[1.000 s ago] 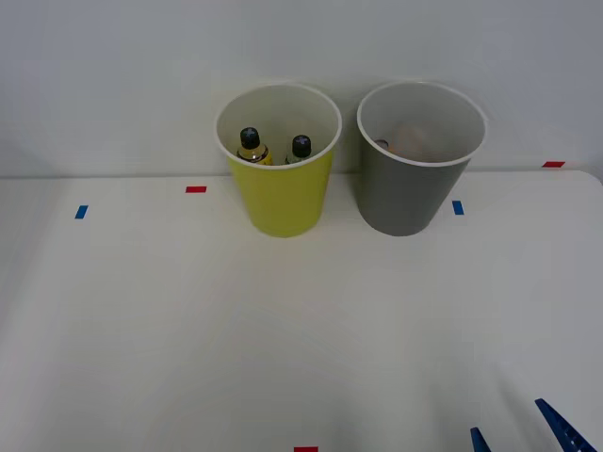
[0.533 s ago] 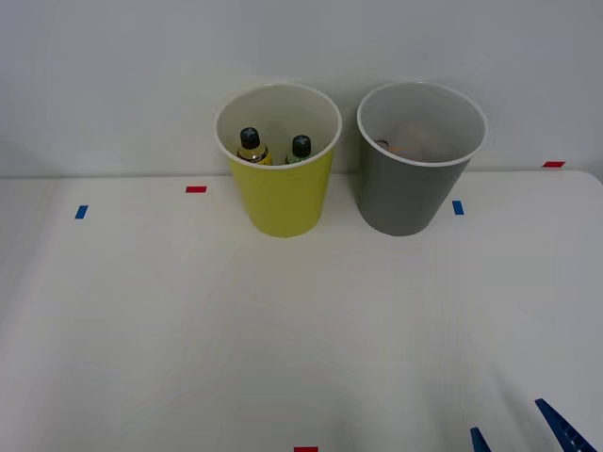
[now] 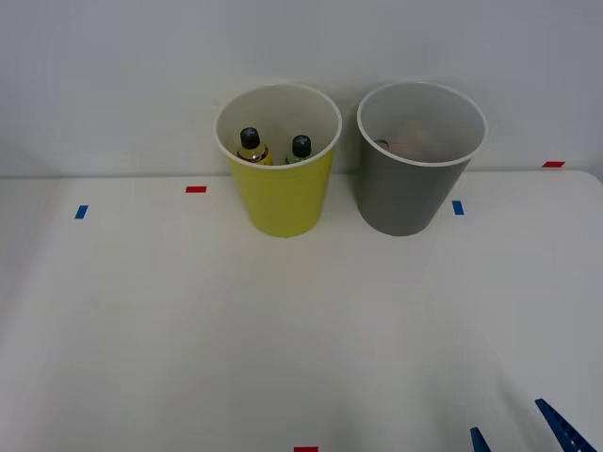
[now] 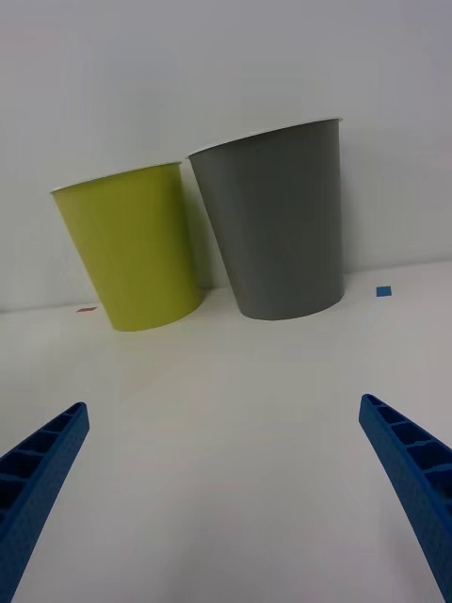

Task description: Put cans in the gray bin, plastic bottles in the light green bin

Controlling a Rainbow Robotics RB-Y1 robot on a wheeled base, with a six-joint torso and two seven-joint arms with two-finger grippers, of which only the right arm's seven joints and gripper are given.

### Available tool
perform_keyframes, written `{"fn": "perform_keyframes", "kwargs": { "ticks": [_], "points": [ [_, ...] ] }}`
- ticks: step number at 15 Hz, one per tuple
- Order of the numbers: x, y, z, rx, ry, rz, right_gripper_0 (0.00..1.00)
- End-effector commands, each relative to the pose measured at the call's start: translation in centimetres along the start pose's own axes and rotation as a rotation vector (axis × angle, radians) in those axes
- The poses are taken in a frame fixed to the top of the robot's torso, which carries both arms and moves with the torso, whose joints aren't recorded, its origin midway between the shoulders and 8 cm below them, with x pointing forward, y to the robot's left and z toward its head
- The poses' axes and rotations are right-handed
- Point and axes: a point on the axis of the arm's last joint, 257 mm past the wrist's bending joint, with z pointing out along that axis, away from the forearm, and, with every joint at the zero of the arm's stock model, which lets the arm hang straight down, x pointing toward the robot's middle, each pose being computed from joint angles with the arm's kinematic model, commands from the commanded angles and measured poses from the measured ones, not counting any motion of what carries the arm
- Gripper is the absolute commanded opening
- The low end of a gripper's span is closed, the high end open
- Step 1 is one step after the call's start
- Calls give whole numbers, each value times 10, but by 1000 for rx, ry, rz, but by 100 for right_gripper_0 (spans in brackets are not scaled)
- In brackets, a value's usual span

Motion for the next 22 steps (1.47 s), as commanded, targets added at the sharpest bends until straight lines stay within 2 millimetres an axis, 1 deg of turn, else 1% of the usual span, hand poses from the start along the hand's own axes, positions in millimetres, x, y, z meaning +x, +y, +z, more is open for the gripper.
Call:
{"fn": "perform_keyframes", "kwargs": {
  "ticks": [1, 22],
  "points": [
    [0, 0, 0, 0, 0, 0, 100],
    [0, 0, 0, 0, 0, 0, 100]
  ]
}}
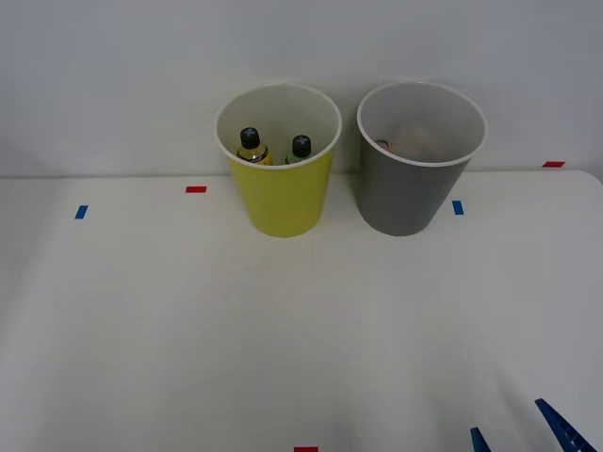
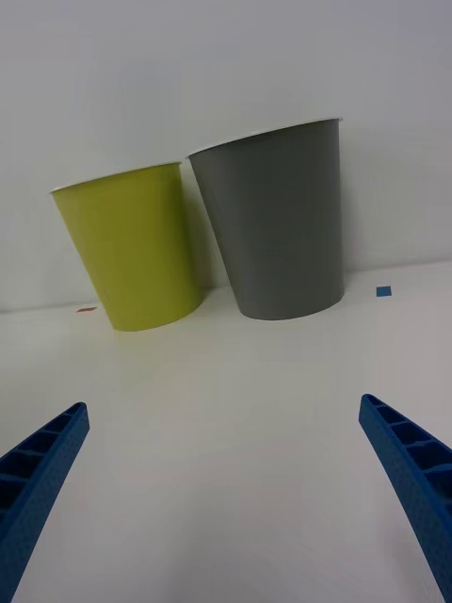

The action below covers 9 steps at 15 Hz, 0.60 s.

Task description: Put cans in the gray bin, plastic bottles in the light green bin

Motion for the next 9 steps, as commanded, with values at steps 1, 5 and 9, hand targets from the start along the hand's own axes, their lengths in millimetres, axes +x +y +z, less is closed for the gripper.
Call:
{"fn": "perform_keyframes", "kwargs": {
  "ticks": [1, 5, 9],
  "points": [
    [0, 0, 0, 0, 0, 0, 100],
    [0, 0, 0, 0, 0, 0, 100],
    [0, 0, 0, 0, 0, 0, 100]
  ]
}}
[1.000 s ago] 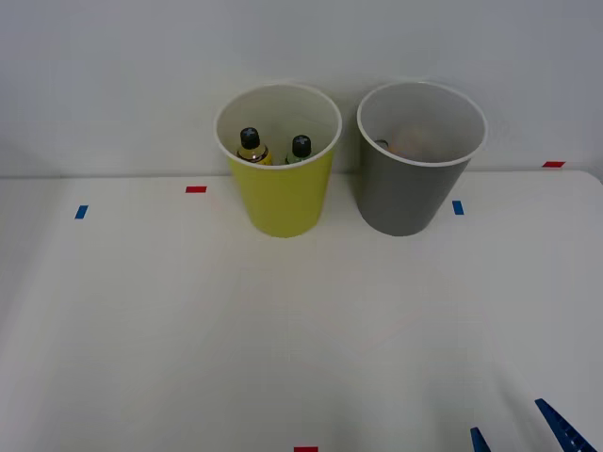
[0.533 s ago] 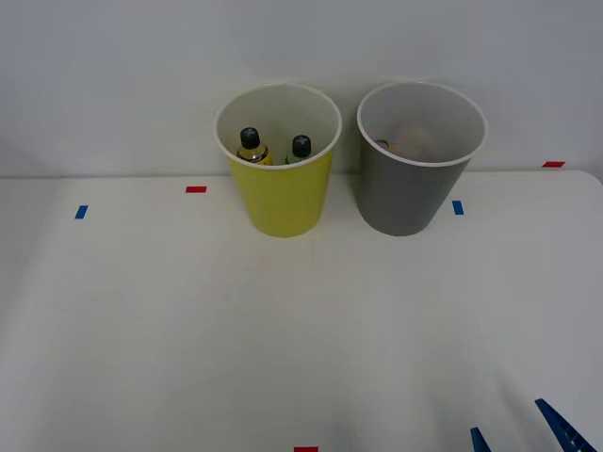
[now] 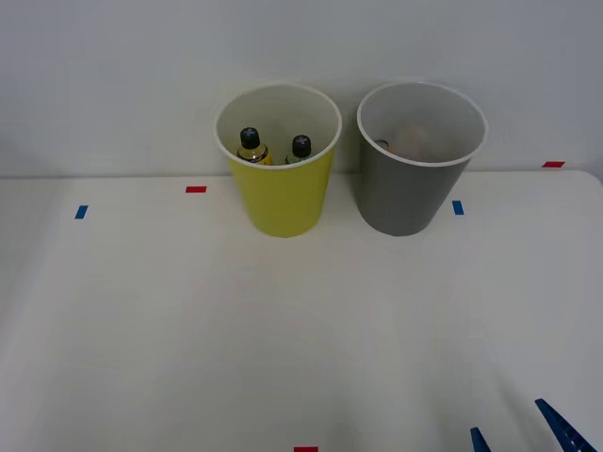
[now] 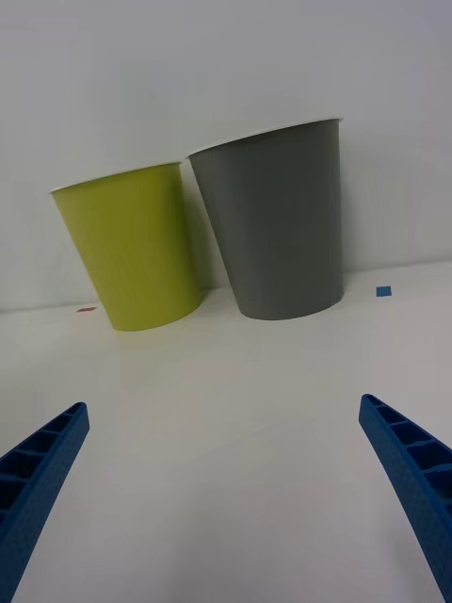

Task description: Put cans in the gray bin, plastic bottles in the light green bin

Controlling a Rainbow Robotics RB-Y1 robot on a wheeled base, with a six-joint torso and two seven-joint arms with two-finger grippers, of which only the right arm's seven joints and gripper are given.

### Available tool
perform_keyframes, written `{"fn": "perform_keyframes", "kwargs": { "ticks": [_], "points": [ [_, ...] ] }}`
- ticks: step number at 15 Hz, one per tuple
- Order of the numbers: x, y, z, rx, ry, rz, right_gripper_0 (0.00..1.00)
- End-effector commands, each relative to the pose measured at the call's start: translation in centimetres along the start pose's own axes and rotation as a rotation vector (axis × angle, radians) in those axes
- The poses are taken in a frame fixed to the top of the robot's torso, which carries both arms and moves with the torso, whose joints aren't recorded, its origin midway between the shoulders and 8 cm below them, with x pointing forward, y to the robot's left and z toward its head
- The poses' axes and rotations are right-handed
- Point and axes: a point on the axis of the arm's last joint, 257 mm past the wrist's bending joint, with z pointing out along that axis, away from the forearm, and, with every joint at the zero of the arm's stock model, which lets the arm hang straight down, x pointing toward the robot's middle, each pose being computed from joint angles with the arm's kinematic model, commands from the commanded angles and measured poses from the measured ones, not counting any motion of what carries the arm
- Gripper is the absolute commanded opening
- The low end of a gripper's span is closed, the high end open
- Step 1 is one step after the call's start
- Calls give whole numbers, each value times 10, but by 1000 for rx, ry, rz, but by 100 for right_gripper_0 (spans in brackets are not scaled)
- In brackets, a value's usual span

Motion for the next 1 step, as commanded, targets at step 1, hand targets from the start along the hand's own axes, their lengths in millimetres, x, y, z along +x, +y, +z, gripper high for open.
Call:
{"fn": "perform_keyframes", "kwargs": {
  "ticks": [1],
  "points": [
    [0, 0, 0, 0, 0, 0, 100]
  ]
}}
